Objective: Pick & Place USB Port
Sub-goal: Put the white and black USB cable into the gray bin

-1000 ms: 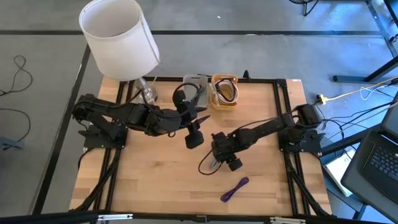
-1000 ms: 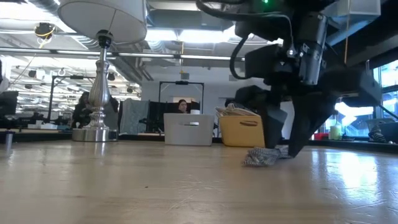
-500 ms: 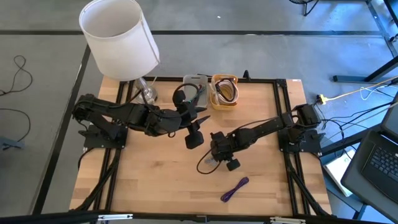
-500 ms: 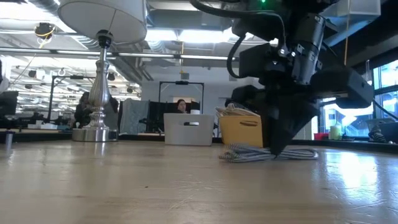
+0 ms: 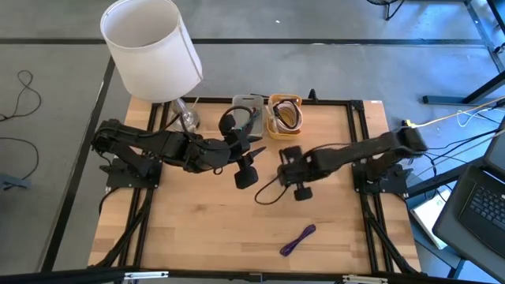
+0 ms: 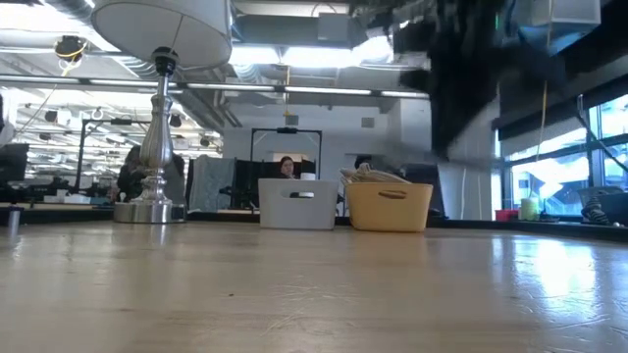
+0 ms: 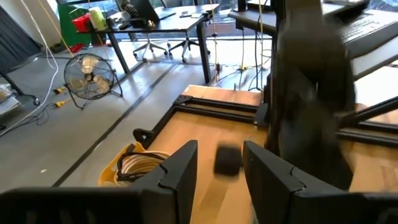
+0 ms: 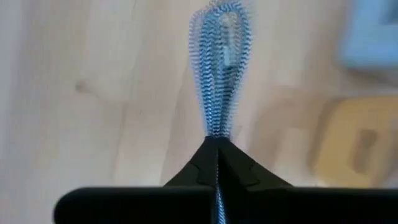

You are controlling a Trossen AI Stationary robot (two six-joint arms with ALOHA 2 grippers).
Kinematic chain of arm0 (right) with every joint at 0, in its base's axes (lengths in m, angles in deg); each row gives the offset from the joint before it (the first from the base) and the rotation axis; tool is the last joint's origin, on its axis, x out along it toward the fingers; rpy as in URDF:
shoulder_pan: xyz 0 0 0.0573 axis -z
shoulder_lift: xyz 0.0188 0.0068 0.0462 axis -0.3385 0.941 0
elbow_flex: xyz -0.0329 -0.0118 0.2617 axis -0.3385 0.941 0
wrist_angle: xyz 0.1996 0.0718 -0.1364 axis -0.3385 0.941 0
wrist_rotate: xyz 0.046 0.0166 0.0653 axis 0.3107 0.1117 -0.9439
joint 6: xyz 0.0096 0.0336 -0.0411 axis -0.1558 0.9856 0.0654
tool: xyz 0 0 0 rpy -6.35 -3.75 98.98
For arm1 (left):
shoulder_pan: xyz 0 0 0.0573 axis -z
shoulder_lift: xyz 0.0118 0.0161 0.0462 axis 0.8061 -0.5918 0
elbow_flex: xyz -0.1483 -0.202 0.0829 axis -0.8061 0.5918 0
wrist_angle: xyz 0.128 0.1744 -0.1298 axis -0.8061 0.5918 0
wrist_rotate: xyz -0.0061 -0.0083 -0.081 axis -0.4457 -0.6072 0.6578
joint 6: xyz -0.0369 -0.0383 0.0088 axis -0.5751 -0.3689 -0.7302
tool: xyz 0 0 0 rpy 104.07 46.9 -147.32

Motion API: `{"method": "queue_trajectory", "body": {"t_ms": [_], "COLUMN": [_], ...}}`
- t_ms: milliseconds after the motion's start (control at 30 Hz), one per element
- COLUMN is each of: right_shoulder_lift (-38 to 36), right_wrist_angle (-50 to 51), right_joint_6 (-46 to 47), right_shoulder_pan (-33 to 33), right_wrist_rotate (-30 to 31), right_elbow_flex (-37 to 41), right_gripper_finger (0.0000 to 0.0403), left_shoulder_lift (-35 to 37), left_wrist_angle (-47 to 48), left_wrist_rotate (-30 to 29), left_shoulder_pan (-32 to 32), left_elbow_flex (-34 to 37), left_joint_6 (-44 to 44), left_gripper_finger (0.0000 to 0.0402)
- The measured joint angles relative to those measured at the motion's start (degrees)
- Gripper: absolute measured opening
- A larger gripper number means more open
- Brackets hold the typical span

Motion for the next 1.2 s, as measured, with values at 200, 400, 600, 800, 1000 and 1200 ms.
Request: {"method": "queue_trajectory", "body": {"t_ms": [200, 400, 600, 800, 1000, 1200], "right_shoulder_lift": [-12.39, -22.66, -28.21, -28.32, -26.86, -25.52], "right_wrist_angle": [9.63, 3.55, -13.06, -21.47, -23.76, -25.16], "right_joint_6": [8.03, 11.76, 7.14, 3.51, 2.73, 2.38], "right_shoulder_pan": [-0.65, -2.04, -2.27, -2.27, -2.27, -2.25], "right_wrist_rotate": [2.19, 4.03, 3.57, 0.71, -0.21, -1.15], "right_elbow_flex": [-9.17, -16.55, -17.88, -17.88, -17.86, -17.84], "right_gripper_finger": [0.0001, 0.0001, 0.0001, 0.0001, 0.0000, 0.0000], "left_shoulder_lift": [0.00, 0.00, -0.22, -2.11, -3.87, -3.89], "left_wrist_angle": [3.52, 3.29, -7.58, -22.26, -28.28, -27.89], "left_wrist_rotate": [-0.19, -0.42, 8.24, 22.18, 27.10, 27.53], "left_shoulder_pan": [0.00, -0.17, -2.74, -5.80, -8.62, -10.08], "left_elbow_flex": [0.00, 0.00, 0.00, 0.02, 0.02, 0.02], "left_joint_6": [0.00, -0.07, -0.56, 7.05, 8.83, 8.98], "left_gripper_finger": [0.0123, 0.0123, 0.0123, 0.0123, 0.0145, 0.0169]}}
